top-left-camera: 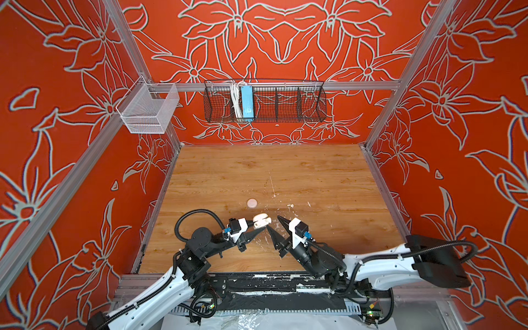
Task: Insert wireless bluetooth earbuds into charging case
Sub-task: Insert the wireless bluetooth earbud into the charging case, then rotate the wireless bluetooth earbud in the charging case.
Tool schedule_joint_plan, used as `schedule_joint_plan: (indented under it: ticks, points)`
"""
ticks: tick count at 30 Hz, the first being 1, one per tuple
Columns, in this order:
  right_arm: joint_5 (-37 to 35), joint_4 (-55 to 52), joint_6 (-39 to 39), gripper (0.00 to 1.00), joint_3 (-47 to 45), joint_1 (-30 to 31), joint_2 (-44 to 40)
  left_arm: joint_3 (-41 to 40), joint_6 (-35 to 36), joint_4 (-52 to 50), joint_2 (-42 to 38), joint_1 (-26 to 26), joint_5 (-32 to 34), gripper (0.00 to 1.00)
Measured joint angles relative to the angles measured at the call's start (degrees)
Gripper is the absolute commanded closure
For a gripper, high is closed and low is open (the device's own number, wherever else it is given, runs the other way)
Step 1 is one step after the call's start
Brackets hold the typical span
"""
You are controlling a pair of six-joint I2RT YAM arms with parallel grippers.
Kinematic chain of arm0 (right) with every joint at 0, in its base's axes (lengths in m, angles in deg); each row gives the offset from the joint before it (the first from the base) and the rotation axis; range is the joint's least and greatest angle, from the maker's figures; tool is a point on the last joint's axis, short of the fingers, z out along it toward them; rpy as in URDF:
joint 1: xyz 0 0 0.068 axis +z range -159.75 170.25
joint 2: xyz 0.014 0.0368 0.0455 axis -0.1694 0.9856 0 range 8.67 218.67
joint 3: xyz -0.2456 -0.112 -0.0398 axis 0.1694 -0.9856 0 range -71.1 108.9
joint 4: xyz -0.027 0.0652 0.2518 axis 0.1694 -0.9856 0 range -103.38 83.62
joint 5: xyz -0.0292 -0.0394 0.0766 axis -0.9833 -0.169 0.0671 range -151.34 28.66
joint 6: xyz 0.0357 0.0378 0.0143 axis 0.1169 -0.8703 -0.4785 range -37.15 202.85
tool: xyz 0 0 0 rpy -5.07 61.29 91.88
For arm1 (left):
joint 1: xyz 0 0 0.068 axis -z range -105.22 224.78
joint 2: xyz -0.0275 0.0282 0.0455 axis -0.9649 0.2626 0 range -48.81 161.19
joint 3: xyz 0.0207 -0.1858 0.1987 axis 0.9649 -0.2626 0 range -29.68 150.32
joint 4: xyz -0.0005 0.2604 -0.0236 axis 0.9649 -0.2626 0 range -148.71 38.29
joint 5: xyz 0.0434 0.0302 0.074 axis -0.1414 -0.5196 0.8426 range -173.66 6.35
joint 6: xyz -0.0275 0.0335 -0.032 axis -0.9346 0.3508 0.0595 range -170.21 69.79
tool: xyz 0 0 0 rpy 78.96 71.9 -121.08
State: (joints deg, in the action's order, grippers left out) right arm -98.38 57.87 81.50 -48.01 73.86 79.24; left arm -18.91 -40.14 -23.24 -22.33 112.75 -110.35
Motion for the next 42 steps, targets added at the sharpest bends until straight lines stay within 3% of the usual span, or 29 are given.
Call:
schedule_joint_plan:
  ticks: [5, 12, 21, 42]
  points:
    - [-0.2, -9.25, -1.84, 0.49, 0.0, 0.0, -8.83, 0.0, 0.37, 1.14, 0.37, 0.0, -0.07, 1.0]
    - [-1.7, -25.29, -6.47, 0.53, 2.6, -1.49, -20.28, 0.04, 1.25, 1.18, 0.98, 0.0, -1.03, 1.0]
    - [-0.46, -35.19, -10.54, 0.59, 6.29, -3.04, -15.67, 0.04, 1.9, 1.18, 1.22, 0.0, -1.97, 1.0]
    - [6.47, -35.65, -12.37, 0.61, 8.04, -3.04, -13.79, 0.04, 1.95, 1.18, 1.05, 0.0, -2.12, 1.0]
